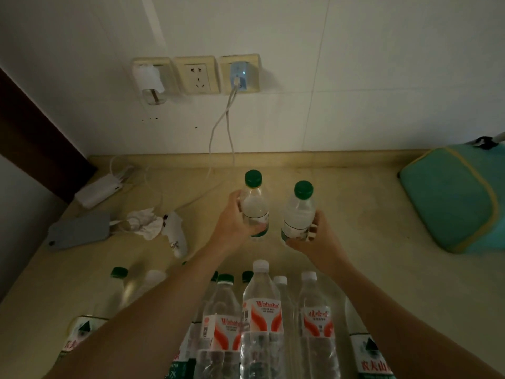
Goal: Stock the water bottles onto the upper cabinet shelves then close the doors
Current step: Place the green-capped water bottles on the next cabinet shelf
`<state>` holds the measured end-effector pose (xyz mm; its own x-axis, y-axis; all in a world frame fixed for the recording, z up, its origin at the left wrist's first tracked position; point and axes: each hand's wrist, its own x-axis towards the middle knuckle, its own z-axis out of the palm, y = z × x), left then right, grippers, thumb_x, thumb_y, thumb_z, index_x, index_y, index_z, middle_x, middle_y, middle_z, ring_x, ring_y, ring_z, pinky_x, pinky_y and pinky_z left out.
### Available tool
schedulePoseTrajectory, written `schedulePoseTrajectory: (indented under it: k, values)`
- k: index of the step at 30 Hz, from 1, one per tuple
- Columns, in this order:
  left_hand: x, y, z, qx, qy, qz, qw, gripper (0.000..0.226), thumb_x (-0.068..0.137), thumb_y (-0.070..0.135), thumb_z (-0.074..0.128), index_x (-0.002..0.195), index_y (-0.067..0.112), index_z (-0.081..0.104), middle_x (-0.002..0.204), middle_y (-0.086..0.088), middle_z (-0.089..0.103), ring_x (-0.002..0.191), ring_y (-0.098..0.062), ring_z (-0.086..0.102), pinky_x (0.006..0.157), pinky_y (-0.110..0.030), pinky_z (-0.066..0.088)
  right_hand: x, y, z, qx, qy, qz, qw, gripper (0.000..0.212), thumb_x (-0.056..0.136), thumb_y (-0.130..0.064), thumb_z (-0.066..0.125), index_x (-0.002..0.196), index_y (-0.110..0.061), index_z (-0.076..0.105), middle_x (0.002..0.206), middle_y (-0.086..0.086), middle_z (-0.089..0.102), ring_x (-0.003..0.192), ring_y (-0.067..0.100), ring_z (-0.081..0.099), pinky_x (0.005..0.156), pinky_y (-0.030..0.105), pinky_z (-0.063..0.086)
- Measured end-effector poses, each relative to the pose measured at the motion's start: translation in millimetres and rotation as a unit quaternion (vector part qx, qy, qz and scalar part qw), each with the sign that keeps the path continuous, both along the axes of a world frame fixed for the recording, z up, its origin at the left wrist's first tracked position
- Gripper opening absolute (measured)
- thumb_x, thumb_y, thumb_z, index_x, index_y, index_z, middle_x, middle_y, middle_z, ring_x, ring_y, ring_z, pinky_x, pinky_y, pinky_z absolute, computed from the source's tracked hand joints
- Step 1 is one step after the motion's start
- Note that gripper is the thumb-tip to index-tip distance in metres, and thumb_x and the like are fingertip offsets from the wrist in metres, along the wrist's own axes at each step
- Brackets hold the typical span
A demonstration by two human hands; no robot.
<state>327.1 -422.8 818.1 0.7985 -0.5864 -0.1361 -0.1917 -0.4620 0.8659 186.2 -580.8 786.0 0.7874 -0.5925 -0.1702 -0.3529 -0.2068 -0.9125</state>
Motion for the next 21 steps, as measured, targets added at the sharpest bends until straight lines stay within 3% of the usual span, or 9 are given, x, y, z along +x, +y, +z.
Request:
schedulePoseTrajectory:
  k: [4,11,14,17,21]
  values:
    - [-3,-7,-7,-0.022,-0.012,0.022,0.999,0.073,0.071,0.025,0.089,0.128,0.025,0.044,0.111,0.015,0.055,0.106,-0.014,0.061,0.086,-0.028,0.054,7,0,-4,0.014,-0.017,-0.027,0.999,0.067,0.069,-0.021,0.091,0.123,-0.024,0.051,0.112,-0.008,0.064,0.099,0.008,0.063,0.077,0.02,0.049]
    - [-6,2,31,-0.123,-0.012,0.014,0.992,0.07,0.068,0.022,0.091,0.124,0.027,0.049,0.113,0.015,0.061,0.1,0.004,0.06,0.072,-0.01,0.051,-5,13,33,0.013,-0.103,-0.088,0.991,0.059,0.069,-0.02,0.09,0.113,-0.035,0.054,0.105,-0.016,0.067,0.091,-0.005,0.066,0.063,0.01,0.052]
    - [-10,8,72,-0.159,-0.045,-0.01,0.986,0.073,0.068,0.023,0.091,0.127,0.026,0.05,0.115,0.017,0.061,0.103,0.003,0.06,0.079,-0.012,0.049,-14,20,83,-0.009,-0.163,-0.093,0.982,0.067,0.07,-0.016,0.089,0.127,-0.023,0.055,0.113,-0.017,0.066,0.095,-0.012,0.063,0.068,0.005,0.05]
    - [-18,16,120,-0.194,-0.073,-0.042,0.977,0.076,0.068,0.025,0.09,0.13,0.029,0.047,0.12,0.017,0.061,0.111,-0.002,0.06,0.089,-0.022,0.05,-29,34,142,-0.06,-0.212,-0.107,0.97,0.07,0.069,-0.019,0.09,0.13,-0.022,0.055,0.115,-0.018,0.066,0.1,-0.008,0.064,0.074,0.008,0.053]
    - [-37,31,189,-0.234,-0.162,-0.082,0.955,0.074,0.068,0.034,0.09,0.125,0.044,0.045,0.111,0.037,0.06,0.105,0.014,0.059,0.083,-0.01,0.049,-56,54,220,-0.116,-0.284,-0.127,0.943,0.066,0.07,-0.023,0.091,0.126,-0.027,0.057,0.111,-0.021,0.069,0.103,-0.004,0.065,0.076,0.008,0.052]
